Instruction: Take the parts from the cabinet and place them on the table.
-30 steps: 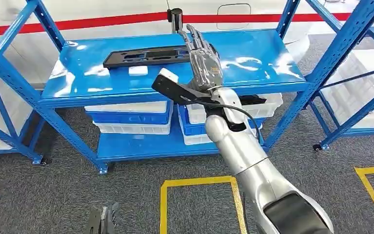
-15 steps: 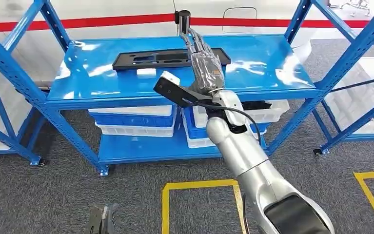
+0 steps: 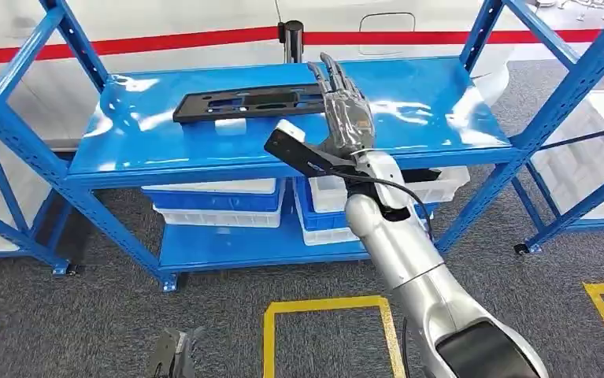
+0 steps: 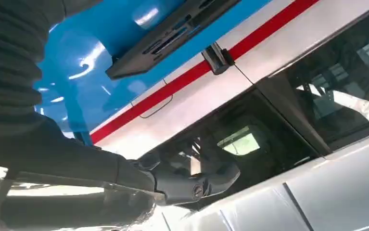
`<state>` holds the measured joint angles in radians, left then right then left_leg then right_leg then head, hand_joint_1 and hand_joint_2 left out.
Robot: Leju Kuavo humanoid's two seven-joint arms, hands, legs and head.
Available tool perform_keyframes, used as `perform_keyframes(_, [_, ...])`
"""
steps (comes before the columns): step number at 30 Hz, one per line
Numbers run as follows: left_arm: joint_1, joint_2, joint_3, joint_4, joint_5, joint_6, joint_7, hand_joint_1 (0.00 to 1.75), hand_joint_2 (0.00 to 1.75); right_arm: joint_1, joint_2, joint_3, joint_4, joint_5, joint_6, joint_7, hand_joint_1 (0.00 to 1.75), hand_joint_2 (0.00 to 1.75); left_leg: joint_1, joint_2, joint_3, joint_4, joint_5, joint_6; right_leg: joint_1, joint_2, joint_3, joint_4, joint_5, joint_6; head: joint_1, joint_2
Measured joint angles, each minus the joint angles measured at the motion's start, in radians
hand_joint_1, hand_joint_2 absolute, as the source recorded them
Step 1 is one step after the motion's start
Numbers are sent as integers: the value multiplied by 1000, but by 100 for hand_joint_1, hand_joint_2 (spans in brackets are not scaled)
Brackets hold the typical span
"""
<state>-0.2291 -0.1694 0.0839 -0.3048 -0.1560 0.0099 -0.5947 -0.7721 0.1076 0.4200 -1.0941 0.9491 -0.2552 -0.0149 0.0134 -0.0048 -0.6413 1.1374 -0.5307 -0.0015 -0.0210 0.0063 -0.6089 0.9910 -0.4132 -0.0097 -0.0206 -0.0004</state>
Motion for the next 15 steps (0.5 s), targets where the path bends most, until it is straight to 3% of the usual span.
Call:
perform_keyframes(2, [2, 0, -4, 0, -2, -2, 3, 0, 0, 7, 0, 0, -1, 1, 3, 2, 0, 175, 4, 1, -94, 159, -52, -10, 1, 0, 6, 0, -6, -6, 0, 0])
perform_keyframes(3, [2, 0, -5, 0, -3, -2, 3, 0, 0, 13, 0, 0, -1, 2, 3, 3, 0, 175, 6, 1, -125, 192, -48, -13, 1, 0, 9, 0, -9, -7, 1, 0])
perform_keyframes(4, [2, 0, -6, 0, -5, -3, 3, 0, 0, 19, 0, 0, -2, 2, 4, 4, 0, 175, 8, 2, -127, 171, -17, -13, 1, 2, 14, 1, -14, -4, 0, 0])
perform_keyframes(5, [2, 0, -8, 0, -6, -3, 3, 0, 0, 23, 0, 0, -3, 3, 3, 4, 0, 175, 11, 3, -104, 104, 34, -13, 0, 3, 22, 1, -19, -3, 0, 0])
perform_keyframes(7, [1, 2, -10, 0, -8, -3, 3, 0, 0, 24, 0, 0, -8, 3, 3, 6, 0, 175, 13, 5, -25, -77, 137, -9, -1, 4, 40, 1, -32, 5, 0, 0])
perform_keyframes(9, [-2, 2, -11, 0, -14, -2, 4, 0, 0, 22, -1, 0, -13, 5, 3, 10, 0, 175, 6, 2, 6, -126, 122, 2, 12, 6, 37, 3, -41, 17, 1, 0])
perform_keyframes(10, [-2, 2, -12, 0, -15, -2, 5, 0, 0, 24, -2, 0, -16, 8, 3, 12, 0, 175, 2, 2, 5, -127, 118, 10, 10, 5, 37, -3, -42, 22, 2, 0])
perform_keyframes(11, [0, 2, -12, 0, -16, -2, 5, 0, 0, 28, -2, -1, -18, 9, 4, 13, 0, 175, 0, 1, 4, -131, 116, 21, 15, 4, 42, 16, -34, 35, 1, 0])
perform_keyframes(12, [0, 2, -13, 0, -18, -2, 6, 0, 0, 30, -2, -2, -24, 10, 3, 14, 0, 175, -3, 1, 12, -131, 114, 32, 16, 4, 45, 14, -35, 37, 2, 0])
perform_keyframes(13, [0, 2, -16, 0, -19, -2, 6, 0, 0, 31, -3, -3, -27, 11, 4, 16, 0, 175, 2, 0, 23, -139, 117, 38, 15, 4, 27, 26, -48, 42, 3, 0])
perform_keyframes(14, [-2, 2, -20, 0, -19, -2, 5, 0, 0, 29, -2, -5, -32, 12, 3, 16, 0, 175, -3, -2, 28, -139, 116, 43, 11, 2, 19, 56, -61, 40, 2, 0])
perform_keyframes(15, [-4, 3, -23, 0, -19, -1, 6, 0, 0, 29, -2, -6, -35, 12, 4, 16, 0, 175, -3, -1, 31, -138, 112, 50, 11, 2, -15, 122, -87, 36, 5, 0])
